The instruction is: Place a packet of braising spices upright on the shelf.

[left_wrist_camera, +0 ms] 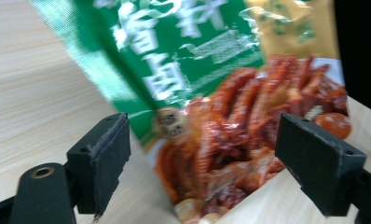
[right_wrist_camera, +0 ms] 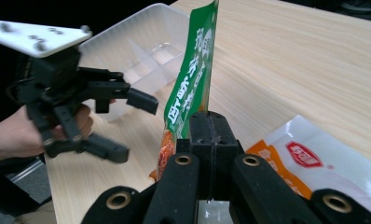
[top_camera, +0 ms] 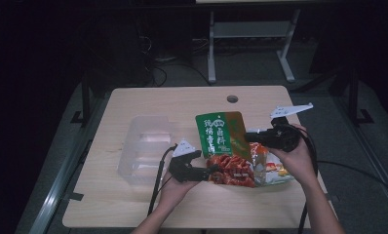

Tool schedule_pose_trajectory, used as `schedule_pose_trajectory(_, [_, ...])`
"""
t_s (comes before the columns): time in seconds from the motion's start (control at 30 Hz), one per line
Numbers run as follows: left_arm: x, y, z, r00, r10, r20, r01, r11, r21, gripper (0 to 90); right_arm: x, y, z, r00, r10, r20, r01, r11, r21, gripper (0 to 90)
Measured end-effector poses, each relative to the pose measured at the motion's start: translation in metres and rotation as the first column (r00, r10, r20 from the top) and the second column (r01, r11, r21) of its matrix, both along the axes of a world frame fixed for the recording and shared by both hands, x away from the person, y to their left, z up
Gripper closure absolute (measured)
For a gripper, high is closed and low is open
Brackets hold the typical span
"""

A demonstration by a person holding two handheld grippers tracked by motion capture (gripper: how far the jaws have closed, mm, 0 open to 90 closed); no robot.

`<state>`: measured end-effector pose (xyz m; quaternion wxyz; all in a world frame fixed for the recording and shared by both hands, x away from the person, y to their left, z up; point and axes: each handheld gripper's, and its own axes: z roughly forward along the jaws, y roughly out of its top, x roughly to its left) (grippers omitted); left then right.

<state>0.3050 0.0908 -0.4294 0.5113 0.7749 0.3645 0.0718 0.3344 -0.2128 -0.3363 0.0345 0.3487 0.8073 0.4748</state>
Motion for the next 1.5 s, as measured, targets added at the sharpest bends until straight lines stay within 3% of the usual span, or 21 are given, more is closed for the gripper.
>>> schedule_pose_trajectory(0.17, [0.01, -0.005, -0.007, 0.9987, -0.001, -0.051, -0.001, 0.9992, -0.039, 17.7, -0.007, -0.007, 0.002, 0.9998, 0.006, 0.017, -0.006, 1.0, 0.007, 90.0])
schedule_pose_trajectory(0.23, [0.016, -0.008, -0.009, 0.997, -0.024, -0.074, 0.023, 0.9995, -0.023, 18.1, -0.011, -0.01, 0.001, 0.9996, 0.01, 0.025, -0.01, 1.0, 0.018, 90.0])
schedule_pose_trajectory(0.33, [0.022, -0.014, -0.008, 0.9912, -0.079, -0.106, 0.075, 0.9962, -0.045, 23.9, -0.013, -0.015, -0.002, 0.9996, 0.011, 0.027, -0.012, 0.999, 0.038, 90.0])
schedule_pose_trajectory(0.4, [0.024, -0.016, -0.005, 0.9902, -0.095, -0.103, 0.09, 0.9947, -0.051, 31.1, -0.013, -0.017, -0.006, 0.9997, 0.009, 0.024, -0.011, 0.999, 0.051, 90.0])
schedule_pose_trajectory(0.6, [0.025, -0.011, -0.003, 0.9911, -0.084, -0.104, 0.077, 0.995, -0.063, 67.8, -0.019, -0.026, -0.016, 0.9998, -0.004, 0.018, 0.002, 0.996, 0.091, 90.0])
schedule_pose_trajectory(0.7, [0.023, -0.01, -0.002, 0.9892, -0.098, -0.109, 0.091, 0.9939, -0.062, 77.0, -0.02, -0.029, -0.02, 0.9999, -0.005, 0.01, 0.004, 0.995, 0.095, 90.0])
schedule_pose_trajectory(0.9, [0.016, -0.011, 0.0, 0.9932, -0.091, -0.072, 0.089, 0.9953, -0.039, 83.6, -0.022, -0.033, -0.028, 0.9998, -0.017, -0.01, 0.018, 0.996, 0.09, 90.0])
schedule_pose_trajectory(1.03, [0.008, -0.008, 0.004, 0.9971, -0.076, -0.01, 0.076, 0.997, 0.013, 85.4, -0.023, -0.037, -0.035, 0.9992, -0.028, -0.029, 0.03, 0.996, 0.078, 89.6])
schedule_pose_trajectory(1.13, [0.005, -0.007, 0.005, 0.9975, -0.07, 0.005, 0.07, 0.997, 0.032, 85.9, -0.022, -0.036, -0.04, 0.9987, -0.028, -0.043, 0.031, 0.997, 0.064, 89.6])
schedule_pose_trajectory(1.3, [0.002, -0.002, 0.003, 0.9981, -0.062, 0.005, 0.062, 0.998, 0.015, 86.2, -0.019, -0.033, -0.045, 0.9978, -0.01, -0.065, 0.014, 0.998, 0.065, 89.0])
schedule_pose_trajectory(1.5, [-0.003, -0.003, 0.004, 0.9964, -0.074, 0.041, 0.073, 0.9965, 0.042, 86.5, -0.017, -0.024, -0.052, 0.9965, 0.011, -0.083, -0.008, 1.0, 0.03, 85.8])
